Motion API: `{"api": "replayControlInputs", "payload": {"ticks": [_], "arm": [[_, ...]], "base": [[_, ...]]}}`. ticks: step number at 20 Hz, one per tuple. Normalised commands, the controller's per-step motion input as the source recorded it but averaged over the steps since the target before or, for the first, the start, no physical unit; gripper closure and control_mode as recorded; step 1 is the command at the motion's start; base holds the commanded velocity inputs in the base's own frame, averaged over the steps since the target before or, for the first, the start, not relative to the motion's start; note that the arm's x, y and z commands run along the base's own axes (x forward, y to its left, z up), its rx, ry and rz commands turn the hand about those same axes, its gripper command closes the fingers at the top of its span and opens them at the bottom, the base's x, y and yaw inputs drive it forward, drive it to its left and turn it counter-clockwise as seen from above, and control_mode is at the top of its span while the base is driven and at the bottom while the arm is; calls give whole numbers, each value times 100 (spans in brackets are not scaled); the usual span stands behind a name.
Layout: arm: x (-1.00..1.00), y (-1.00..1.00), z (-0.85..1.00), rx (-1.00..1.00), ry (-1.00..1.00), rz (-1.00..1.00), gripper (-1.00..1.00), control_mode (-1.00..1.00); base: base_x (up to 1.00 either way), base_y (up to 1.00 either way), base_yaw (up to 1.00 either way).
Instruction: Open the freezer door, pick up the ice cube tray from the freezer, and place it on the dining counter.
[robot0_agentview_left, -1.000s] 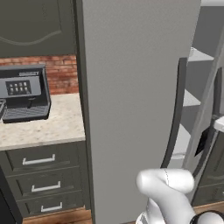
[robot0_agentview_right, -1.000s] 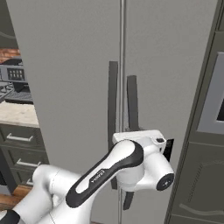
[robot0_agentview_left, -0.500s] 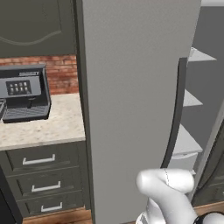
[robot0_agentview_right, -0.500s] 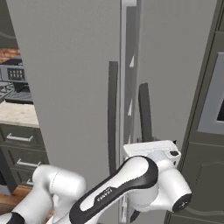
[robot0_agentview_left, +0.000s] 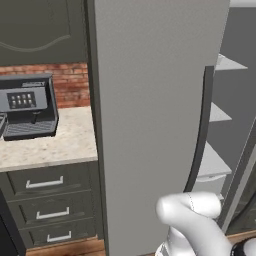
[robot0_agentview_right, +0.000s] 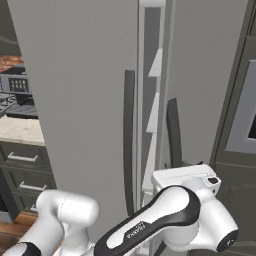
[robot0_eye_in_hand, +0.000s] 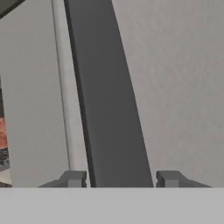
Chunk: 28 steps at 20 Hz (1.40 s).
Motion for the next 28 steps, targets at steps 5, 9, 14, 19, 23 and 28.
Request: {"api": "replayControlInputs", "payload": {"ticks": [5,9,14,19,23,28], "arm": [[-6,-43,0,0,0,0,100,-100],[-1,-11,0,0,0,0,-100,-100],[-9,0,0,0,3,0,-100,-100],[-43,-7,5,0,5,0,-100,-100],[-78,-11,17,0,5,0,-100,-100],[-94,-7,17,0,4,0,-100,-100]], "base": [[0,0,0],[0,0,0],[0,0,0],[0,0,0],[0,0,0],[0,0,0]]}}
